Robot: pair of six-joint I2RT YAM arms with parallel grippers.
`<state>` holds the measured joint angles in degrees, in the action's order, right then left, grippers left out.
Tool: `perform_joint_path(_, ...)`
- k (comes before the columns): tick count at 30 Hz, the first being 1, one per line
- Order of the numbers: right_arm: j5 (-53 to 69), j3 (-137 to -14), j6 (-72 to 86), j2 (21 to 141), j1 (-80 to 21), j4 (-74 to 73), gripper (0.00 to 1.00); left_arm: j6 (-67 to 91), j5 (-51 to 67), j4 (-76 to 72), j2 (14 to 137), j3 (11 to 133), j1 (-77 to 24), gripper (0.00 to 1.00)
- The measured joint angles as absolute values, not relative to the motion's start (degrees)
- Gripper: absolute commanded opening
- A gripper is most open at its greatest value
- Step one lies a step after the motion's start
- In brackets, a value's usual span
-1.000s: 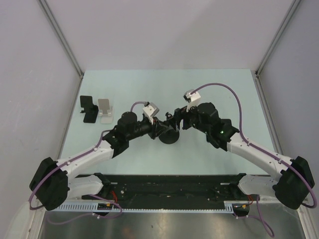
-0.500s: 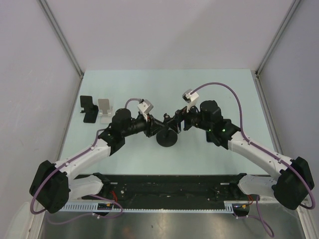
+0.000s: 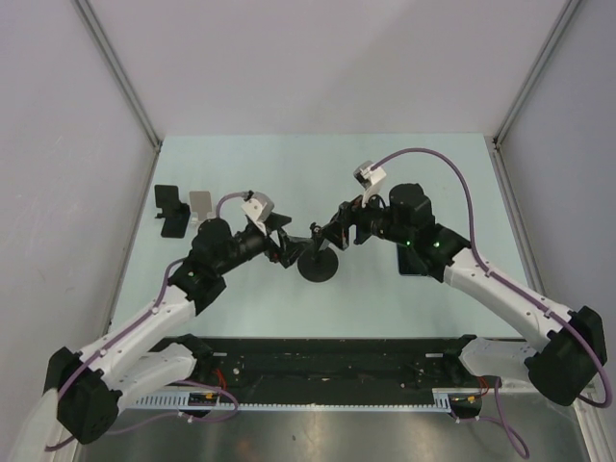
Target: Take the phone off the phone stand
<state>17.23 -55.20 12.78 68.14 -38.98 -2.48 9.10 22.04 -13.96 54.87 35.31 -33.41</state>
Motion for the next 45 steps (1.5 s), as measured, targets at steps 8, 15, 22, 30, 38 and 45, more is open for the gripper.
perform_joint_path(8,18.7,-62.4,13.8,66.7,-38.6,-8.5,0.00,5.9,11.2,-13.5,43.5,34.5,-33.4,0.98)
perform_joint_path(15,16.8,-68.3,12.5,63.6,-32.9,-19.9,0.00,2.4,2.7,-12.7,38.0,32.5,-33.4,1.00)
perform_joint_path(22,7.5,-77.4,6.5,65.9,-19.0,-38.1,0.00,-0.3,-1.4,-11.7,37.3,31.9,-33.4,1.00)
perform_joint_path(30,-6.1,-79.0,0.6,78.1,-8.4,-52.6,0.00,-1.1,-2.7,-10.1,36.4,31.9,-33.4,1.00)
perform_joint_path(38,-16.9,-80.4,-3.0,91.1,-2.7,-57.2,0.00,-1.6,-3.1,-9.7,34.5,31.9,-33.4,1.00)
perform_joint_path(45,-18.8,-85.8,-4.1,103.8,2.9,-58.0,0.00,-2.3,-4.6,-9.7,33.0,31.9,-34.3,1.00)
